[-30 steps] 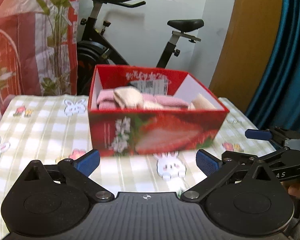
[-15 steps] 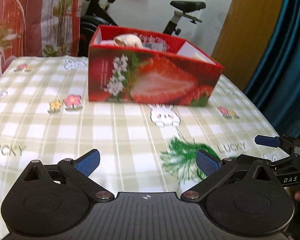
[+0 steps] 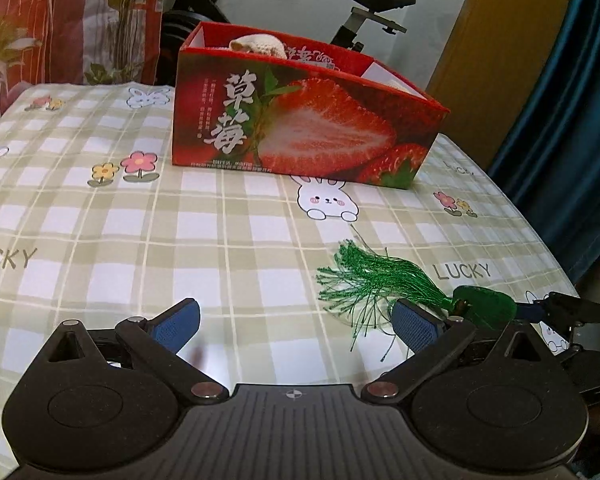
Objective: Organize soft objects
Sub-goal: 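Close the right gripper on the green pouch body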
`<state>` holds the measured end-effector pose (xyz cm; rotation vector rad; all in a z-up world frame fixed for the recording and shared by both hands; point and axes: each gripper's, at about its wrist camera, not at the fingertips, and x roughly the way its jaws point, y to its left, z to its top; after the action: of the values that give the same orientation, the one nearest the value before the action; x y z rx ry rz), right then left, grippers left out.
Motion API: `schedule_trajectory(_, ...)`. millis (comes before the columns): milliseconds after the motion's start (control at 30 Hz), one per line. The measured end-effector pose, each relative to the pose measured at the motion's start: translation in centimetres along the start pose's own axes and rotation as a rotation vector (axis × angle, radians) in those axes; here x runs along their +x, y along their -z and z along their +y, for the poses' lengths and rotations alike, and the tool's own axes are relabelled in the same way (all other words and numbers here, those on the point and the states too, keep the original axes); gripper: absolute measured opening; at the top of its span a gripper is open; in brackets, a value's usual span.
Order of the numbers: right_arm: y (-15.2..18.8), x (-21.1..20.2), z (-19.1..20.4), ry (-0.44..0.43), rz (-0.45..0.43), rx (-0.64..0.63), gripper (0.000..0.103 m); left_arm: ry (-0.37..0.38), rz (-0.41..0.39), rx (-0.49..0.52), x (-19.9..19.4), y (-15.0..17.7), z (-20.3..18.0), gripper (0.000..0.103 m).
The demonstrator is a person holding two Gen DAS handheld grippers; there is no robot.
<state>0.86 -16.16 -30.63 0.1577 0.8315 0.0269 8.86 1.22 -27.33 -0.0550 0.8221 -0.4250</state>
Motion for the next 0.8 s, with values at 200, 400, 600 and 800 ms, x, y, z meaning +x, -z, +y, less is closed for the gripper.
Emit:
schedule_trajectory(200, -0.5, 1.0, 0.4, -0.024, 0.038, -0.037, 0.064, 0.007, 0.007, -0.011, 0.3, 0.3, 0.1, 0.103)
schedule_trajectory(400, -2.1, 2.6, 2.2, -0.059, 0.042, -0.126, 0.063, -0.002, 0.016, -0.026, 0.7, 0.5, 0.4, 0.103)
schedule_trajectory(600, -4.2, 4.9, 3.6, -0.077, 0.026, -0.159, 0.063, -0.010, 0.007, -0.051, 0.8, 0.3, 0.9, 0.103)
schedule_trajectory(800, -4.3, 5.2, 3.8, -0.078, 0.010, -0.152, 0.064, -0.006, 0.014, -0.075, 1.1, 0.5, 1.5, 0.103)
